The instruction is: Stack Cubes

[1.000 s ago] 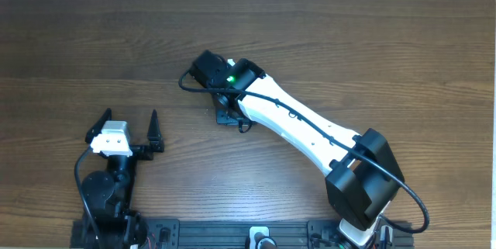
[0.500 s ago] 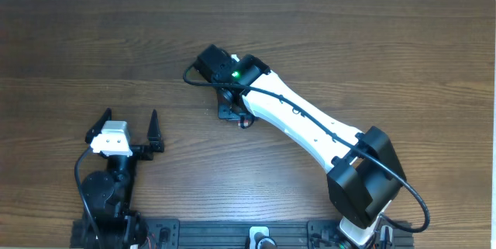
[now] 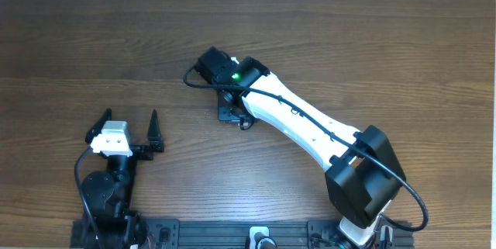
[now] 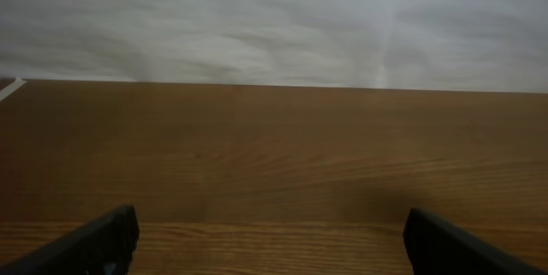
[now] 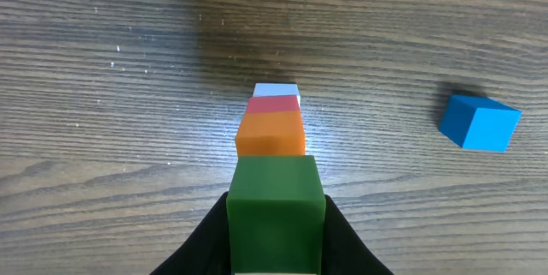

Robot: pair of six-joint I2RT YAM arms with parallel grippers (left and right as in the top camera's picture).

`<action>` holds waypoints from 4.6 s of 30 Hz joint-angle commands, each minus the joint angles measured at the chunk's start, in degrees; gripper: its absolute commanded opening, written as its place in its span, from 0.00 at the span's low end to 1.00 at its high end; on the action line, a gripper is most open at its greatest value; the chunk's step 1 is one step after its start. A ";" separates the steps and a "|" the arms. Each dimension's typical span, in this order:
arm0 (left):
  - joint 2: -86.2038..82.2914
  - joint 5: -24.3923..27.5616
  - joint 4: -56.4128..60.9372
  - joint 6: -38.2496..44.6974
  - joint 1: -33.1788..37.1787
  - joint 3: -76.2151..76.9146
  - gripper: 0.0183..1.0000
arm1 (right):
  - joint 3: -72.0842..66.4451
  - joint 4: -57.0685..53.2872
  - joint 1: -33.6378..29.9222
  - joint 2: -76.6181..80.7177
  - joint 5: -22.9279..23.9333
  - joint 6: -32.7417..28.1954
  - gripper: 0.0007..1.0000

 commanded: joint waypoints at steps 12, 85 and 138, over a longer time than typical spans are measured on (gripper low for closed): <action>-0.46 0.59 -0.04 0.83 0.31 -0.31 1.00 | -1.68 2.03 -0.50 0.81 -0.22 -0.48 0.02; -0.46 0.59 -0.02 0.83 0.31 -0.31 1.00 | -0.57 -1.40 -3.78 -16.33 6.27 -3.56 0.99; -0.46 0.59 -0.04 0.83 0.31 -0.31 1.00 | -31.76 24.33 -17.29 -8.39 1.51 -12.41 0.78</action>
